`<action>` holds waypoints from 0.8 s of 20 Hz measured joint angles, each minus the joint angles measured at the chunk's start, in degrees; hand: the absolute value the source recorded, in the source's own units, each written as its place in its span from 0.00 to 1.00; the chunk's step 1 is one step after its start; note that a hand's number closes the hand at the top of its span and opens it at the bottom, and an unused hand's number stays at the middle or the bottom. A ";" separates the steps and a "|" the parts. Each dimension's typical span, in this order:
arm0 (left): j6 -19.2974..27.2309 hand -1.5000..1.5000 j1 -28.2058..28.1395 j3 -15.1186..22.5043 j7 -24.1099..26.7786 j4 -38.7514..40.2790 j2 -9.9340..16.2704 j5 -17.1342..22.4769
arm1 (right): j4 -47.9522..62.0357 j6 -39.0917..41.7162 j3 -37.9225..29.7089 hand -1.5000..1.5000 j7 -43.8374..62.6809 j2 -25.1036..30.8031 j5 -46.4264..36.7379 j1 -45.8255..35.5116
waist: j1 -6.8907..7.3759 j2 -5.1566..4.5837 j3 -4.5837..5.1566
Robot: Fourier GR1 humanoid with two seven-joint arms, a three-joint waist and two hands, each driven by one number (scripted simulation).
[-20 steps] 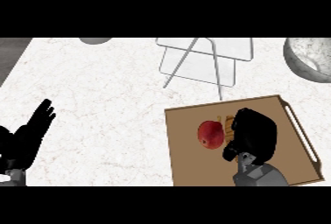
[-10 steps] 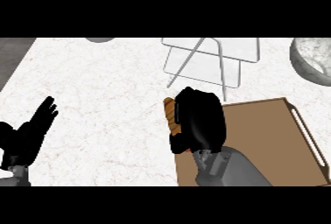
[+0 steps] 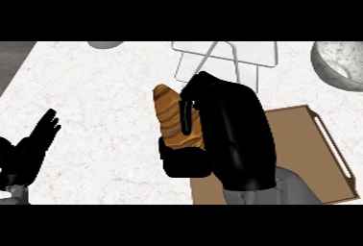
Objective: Pick the croissant from the tray and place it in the tiered shelf
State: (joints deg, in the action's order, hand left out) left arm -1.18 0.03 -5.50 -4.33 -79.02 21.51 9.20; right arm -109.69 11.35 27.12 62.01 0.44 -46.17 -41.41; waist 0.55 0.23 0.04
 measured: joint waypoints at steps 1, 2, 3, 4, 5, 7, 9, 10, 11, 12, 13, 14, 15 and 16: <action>0.16 0.50 -0.27 -0.02 0.15 -0.20 -0.18 -0.19 | -1.29 0.30 -1.28 1.00 0.41 0.02 0.38 -1.19 | -0.12 0.04 0.01; 0.17 0.50 -0.79 -0.04 0.99 0.14 -0.45 -0.49 | -2.25 0.61 -2.05 1.00 0.98 0.05 0.66 -2.59 | -0.20 0.05 0.00; 0.48 0.50 -0.24 -0.05 0.51 0.10 -0.56 -0.66 | -2.96 0.74 -2.78 1.00 1.72 0.08 1.06 -4.40 | -0.29 0.06 0.01; 0.41 0.50 -0.09 -0.08 0.03 -0.02 -0.58 -0.62 | -3.13 0.78 -3.66 1.00 2.18 0.09 1.63 -6.05 | -0.31 0.07 0.01; 0.35 0.50 0.06 -0.36 -0.06 0.04 -0.45 -0.60 | -3.56 0.90 -4.70 1.00 2.44 0.09 1.78 -7.52 | -0.35 0.07 0.02; 0.49 0.50 -0.20 -0.27 -0.66 -0.70 -0.70 -0.72 | -3.62 1.06 -6.53 1.00 2.92 0.10 1.90 -10.14 | -0.36 0.10 0.02; 0.13 0.50 -0.14 -0.59 -0.57 -0.74 -0.65 -0.49 | -3.22 1.53 -8.36 1.00 3.01 0.24 1.05 -12.97 | -0.46 0.13 0.03; 0.11 0.50 -0.43 -0.59 -0.08 -0.55 -0.79 -0.69 | -2.59 1.67 -9.07 1.00 3.13 0.21 0.65 -14.43 | -0.45 0.13 0.02; 0.27 0.50 -0.38 -0.54 -0.21 -1.00 -0.77 -0.93 | -1.31 1.86 -10.22 1.00 2.85 0.17 -0.02 -16.00 | -0.42 0.13 0.03; 0.36 0.50 -0.95 -0.32 -0.07 -1.46 -1.05 -1.11 | -0.65 2.27 -10.97 1.00 2.61 0.60 -0.80 -16.95 | -0.43 0.16 0.03; 0.36 0.50 -1.37 -0.37 -0.06 -1.72 -1.09 -1.11 | 0.13 3.01 -11.72 1.00 2.16 1.63 -1.36 -17.83 | -0.50 0.21 0.04; 0.51 0.50 -1.26 -0.25 -0.54 -2.04 -1.21 -1.16 | 1.10 3.83 -12.64 1.00 1.79 2.40 -1.57 -18.99 | -0.60 0.24 0.04; 0.51 0.50 -1.31 -0.39 -0.48 -2.01 -1.11 -1.22 | 1.60 4.71 -13.43 1.00 1.69 2.89 -1.64 -20.21 | -0.71 0.28 0.04; 0.38 0.50 -1.22 -0.54 -0.65 -1.95 -1.01 -1.12 | 2.60 5.39 -14.27 1.00 1.37 3.31 -1.89 -21.37 | -0.71 0.26 0.04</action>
State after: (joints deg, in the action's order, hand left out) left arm -0.80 -1.19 -6.04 -4.98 -80.97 20.50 8.08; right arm -107.09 16.74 12.86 63.38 3.75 -48.05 -62.78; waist -0.16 0.49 0.08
